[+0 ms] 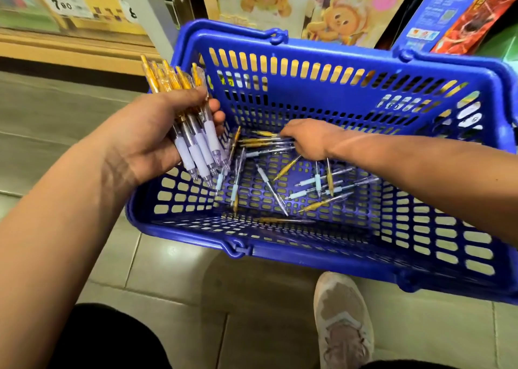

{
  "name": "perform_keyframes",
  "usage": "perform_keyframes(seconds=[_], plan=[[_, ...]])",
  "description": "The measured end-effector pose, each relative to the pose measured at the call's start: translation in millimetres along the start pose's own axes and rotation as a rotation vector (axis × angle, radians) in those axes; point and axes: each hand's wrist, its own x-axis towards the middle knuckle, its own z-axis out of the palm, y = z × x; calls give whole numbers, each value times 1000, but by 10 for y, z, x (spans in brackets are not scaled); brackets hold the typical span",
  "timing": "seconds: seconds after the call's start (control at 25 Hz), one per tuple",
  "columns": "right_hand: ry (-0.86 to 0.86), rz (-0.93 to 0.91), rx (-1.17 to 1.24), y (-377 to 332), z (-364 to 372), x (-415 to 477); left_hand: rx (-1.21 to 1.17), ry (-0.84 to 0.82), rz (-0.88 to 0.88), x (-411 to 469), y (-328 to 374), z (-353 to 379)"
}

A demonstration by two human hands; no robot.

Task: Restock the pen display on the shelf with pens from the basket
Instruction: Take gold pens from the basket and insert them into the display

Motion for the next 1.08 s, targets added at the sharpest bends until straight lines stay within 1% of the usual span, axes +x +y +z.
perform_keyframes(seconds=[0.16, 0.24, 0.32, 0.4, 0.44, 0.56, 0.6, 0.64, 0.72, 0.84, 0.92, 1.0, 1.08], plan=[[-65, -52, -130, -306, 164, 211, 0, 26, 11, -42, 32, -76], [-84, -70, -159, -324, 236, 214, 11, 13, 9, -41, 42, -93], [-158, -98, -192, -286, 252, 166, 14, 6, 7, -33, 56, -83], [-219, -88, -262, -253, 243, 93, 8, -3, 3, -38, 66, -51], [-205, -83, -289, -256, 243, 73, 8, -10, 2, -40, 68, -30], [-63, -154, -273, -360, 315, 115, 28, -23, 2, -45, 65, 30], [-58, -202, -261, -451, 340, 129, 36, -27, 2, -47, 62, 46], [-95, -258, -284, -558, 366, 149, 42, -30, 1, -49, 60, 51], [-167, -361, -386, -750, 426, 194, 43, -26, -4, -47, 52, 41], [-153, -365, -447, -822, 445, 243, 36, -21, -13, -52, 50, 9], [-171, -303, -396, -775, 365, 259, 26, -29, -13, -60, 58, -17], [-167, -168, -195, -767, 323, 262, 21, -41, -14, -68, 68, -21], [-115, -47, 15, -826, 301, 308, 12, -27, -15, -75, 72, -18]])
